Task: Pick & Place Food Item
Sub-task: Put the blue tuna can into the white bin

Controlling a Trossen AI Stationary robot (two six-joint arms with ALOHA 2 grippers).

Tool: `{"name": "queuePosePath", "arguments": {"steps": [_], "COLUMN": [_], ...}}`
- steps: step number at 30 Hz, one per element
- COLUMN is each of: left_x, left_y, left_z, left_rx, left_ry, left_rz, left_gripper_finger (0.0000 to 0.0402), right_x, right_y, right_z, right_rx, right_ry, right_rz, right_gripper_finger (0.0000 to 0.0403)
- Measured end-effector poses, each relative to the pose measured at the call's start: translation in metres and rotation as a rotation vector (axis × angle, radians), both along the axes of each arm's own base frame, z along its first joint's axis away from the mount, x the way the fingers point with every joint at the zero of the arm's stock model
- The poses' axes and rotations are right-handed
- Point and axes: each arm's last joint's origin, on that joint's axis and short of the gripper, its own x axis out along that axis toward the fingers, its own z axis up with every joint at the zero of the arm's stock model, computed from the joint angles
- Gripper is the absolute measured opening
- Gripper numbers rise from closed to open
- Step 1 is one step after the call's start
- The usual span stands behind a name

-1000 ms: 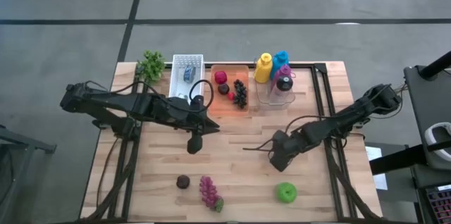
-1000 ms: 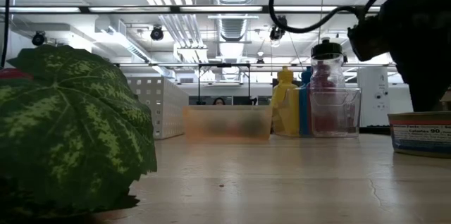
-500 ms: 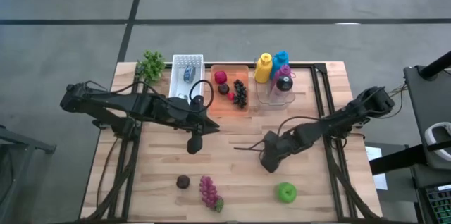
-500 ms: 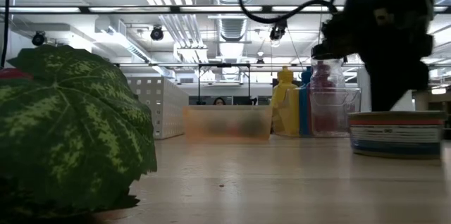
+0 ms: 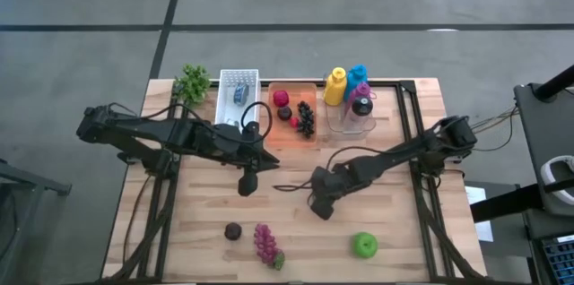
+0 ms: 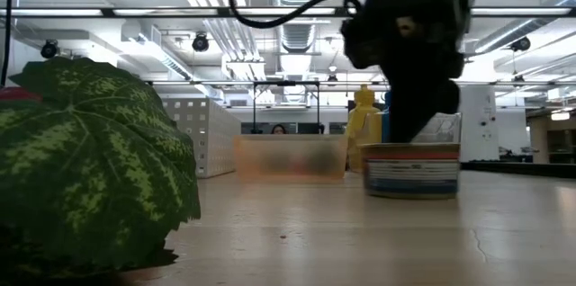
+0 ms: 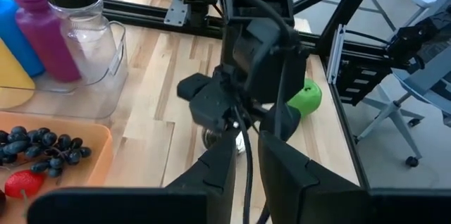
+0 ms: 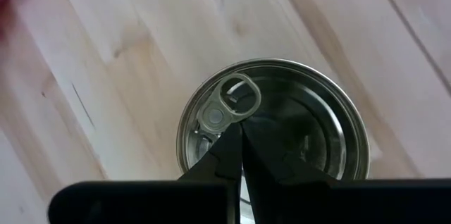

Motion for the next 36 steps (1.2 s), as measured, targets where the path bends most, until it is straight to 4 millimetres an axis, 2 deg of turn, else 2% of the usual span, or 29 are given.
{"name": "queuePosePath", "arguments": {"steps": [8, 23, 29, 36], "left_x": [-0.002, -0.004, -0.004, -0.004], "left_y": [-0.009, -0.015, -0.015, -0.014], "left_z": [0.000, -0.001, -0.001, -0.001], "left_rx": [0.000, 0.003, 0.003, 0.004], "left_ry": [0.003, 0.015, 0.015, 0.018], "left_rz": [-0.030, -0.052, -0.052, -0.052], "left_gripper_finger": [0.0067, 0.0067, 0.0067, 0.0067], "right_x": [0.024, 0.024, 0.022, 0.000], "right_y": [-0.005, -0.011, -0.011, -0.012], "right_z": [0.001, 0.005, 0.024, 0.057], "right_rx": [-0.019, -0.020, -0.013, -0.069], "right_ry": [-0.023, -0.033, -0.070, -0.105], "right_rz": [0.038, 0.020, 0.019, 0.003], "right_gripper_finger": [0.0008, 0.0008, 0.0008, 0.0008]}}
